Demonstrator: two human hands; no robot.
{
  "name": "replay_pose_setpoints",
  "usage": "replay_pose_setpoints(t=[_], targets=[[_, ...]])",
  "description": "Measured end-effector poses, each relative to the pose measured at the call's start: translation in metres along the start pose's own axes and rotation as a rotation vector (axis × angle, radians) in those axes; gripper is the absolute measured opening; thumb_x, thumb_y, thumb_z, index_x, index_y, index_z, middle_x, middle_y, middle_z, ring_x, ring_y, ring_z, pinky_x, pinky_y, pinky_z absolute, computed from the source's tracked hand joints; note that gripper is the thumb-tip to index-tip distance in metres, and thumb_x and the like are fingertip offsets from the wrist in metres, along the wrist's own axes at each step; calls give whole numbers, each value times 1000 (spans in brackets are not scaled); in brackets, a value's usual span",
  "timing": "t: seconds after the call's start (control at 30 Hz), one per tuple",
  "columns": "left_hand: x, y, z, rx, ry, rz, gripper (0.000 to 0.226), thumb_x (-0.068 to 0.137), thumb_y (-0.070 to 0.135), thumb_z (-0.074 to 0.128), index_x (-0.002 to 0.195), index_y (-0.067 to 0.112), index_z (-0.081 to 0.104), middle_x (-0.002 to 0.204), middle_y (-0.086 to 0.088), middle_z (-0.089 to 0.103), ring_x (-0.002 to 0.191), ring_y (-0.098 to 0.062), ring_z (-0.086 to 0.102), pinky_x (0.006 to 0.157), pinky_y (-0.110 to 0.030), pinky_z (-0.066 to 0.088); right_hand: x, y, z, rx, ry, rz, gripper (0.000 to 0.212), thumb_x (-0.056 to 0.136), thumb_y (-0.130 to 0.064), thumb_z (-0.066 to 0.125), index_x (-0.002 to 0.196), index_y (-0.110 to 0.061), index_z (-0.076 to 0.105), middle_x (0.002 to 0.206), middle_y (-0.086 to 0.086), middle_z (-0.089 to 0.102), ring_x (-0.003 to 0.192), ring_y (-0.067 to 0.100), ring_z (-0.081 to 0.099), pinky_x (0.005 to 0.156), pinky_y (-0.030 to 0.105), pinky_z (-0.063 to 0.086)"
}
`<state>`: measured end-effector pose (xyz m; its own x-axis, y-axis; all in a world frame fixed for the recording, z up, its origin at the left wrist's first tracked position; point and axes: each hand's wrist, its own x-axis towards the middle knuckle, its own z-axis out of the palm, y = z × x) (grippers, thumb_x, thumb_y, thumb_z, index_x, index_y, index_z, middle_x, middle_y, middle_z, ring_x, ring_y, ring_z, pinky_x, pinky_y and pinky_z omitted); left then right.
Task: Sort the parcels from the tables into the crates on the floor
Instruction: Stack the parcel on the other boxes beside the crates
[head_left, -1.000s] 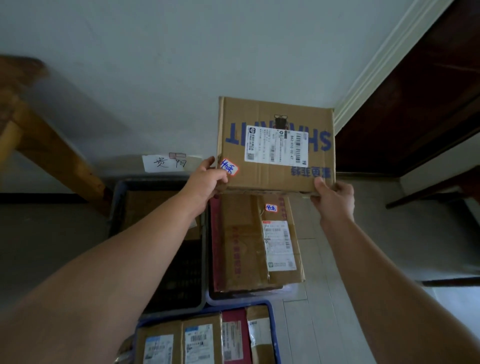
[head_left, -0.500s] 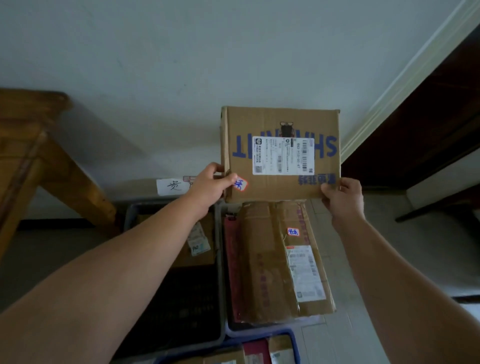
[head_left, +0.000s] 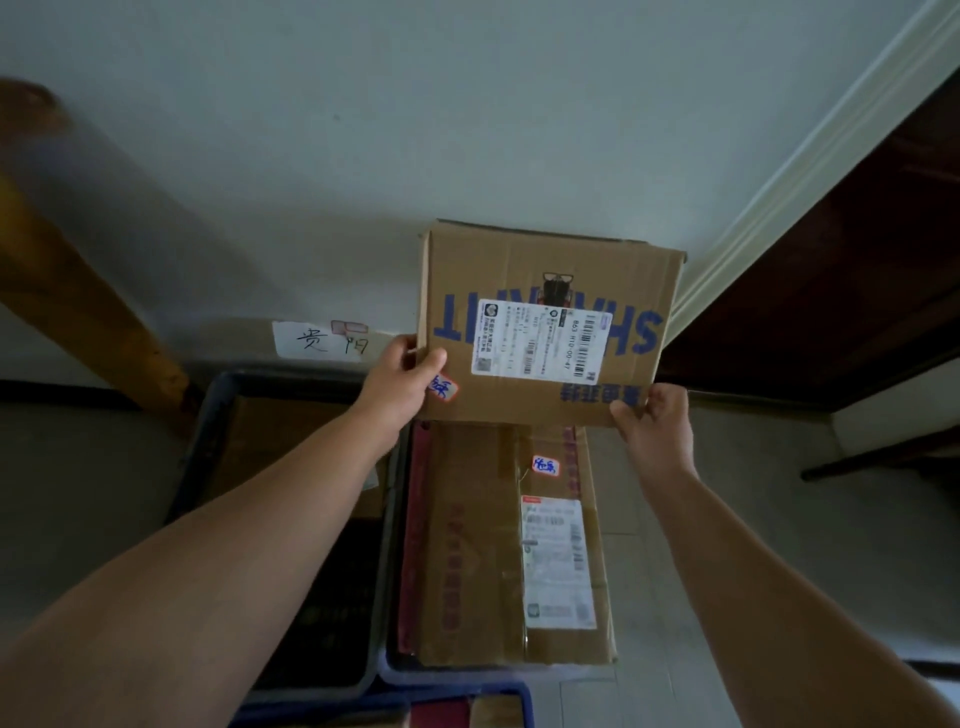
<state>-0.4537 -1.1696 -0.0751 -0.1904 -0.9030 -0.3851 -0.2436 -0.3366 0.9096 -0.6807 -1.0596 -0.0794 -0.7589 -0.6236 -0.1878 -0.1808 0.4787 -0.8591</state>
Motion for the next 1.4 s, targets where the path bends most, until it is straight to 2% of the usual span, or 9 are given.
replay_pose_setpoints(t=[0.17,0.4,0.6,0.7,0.87,1.0,1.17,1.27,1.4], targets=[[9,-11,11,83,-13,27,36,97,38,46,126,18,49,106,3,59,83,-6,53,61,-17,36,0,21,4,-29,67,48,31,93,-19,59,120,-15,46,108,4,60,93,21,60,80,38,50],[4,-19,3,124,9,18,33,96,41,46,122,20,49,103,5,59,85,-9,55,61,-17,40,-13,23,10,-17,112,43,17,92,-19,59,107,-21,52,101,2,62,91,20,60,79,34,47],[-3,-28,-5,217,4,16,32,95,46,46,112,20,51,85,9,56,83,-10,56,73,-26,48,-29,25,6,-79,122,57,27,92,-22,60,118,-16,56,98,3,63,86,20,62,78,36,50],[-3,-29,-8,227,11,10,37,94,48,46,115,18,53,93,4,60,89,-15,59,79,-31,52,-29,22,8,-104,113,59,25,90,-25,62,114,-17,58,98,4,64,91,24,64,84,43,53],[6,-32,-14,208,2,-34,40,97,44,43,122,15,52,102,-2,60,87,-13,56,63,-20,44,-22,16,21,-123,74,81,27,90,-25,63,115,-17,58,101,4,64,94,26,64,86,44,53],[28,-40,-10,203,8,-105,40,99,42,39,124,14,51,100,-2,58,85,-13,53,67,-24,43,-2,18,38,-159,57,82,26,88,-26,64,111,-16,60,106,7,66,96,26,63,87,46,53],[55,-74,-2,284,62,-165,34,99,42,39,114,15,55,103,-6,62,95,-22,59,83,-38,49,12,43,45,-302,-21,34,20,91,-24,61,108,-14,61,95,0,58,88,17,56,70,25,40],[48,-91,1,422,75,-117,39,98,47,36,106,17,59,97,-5,63,94,-25,59,87,-41,50,11,58,39,-379,-34,16,22,94,-27,57,107,-11,64,94,1,61,85,15,55,65,23,40],[50,-108,15,427,41,-113,38,101,31,38,134,15,51,131,-8,56,118,-25,52,94,-32,41,10,86,45,-398,-82,125,25,96,-24,54,113,-9,64,107,10,65,89,19,56,76,29,45]])
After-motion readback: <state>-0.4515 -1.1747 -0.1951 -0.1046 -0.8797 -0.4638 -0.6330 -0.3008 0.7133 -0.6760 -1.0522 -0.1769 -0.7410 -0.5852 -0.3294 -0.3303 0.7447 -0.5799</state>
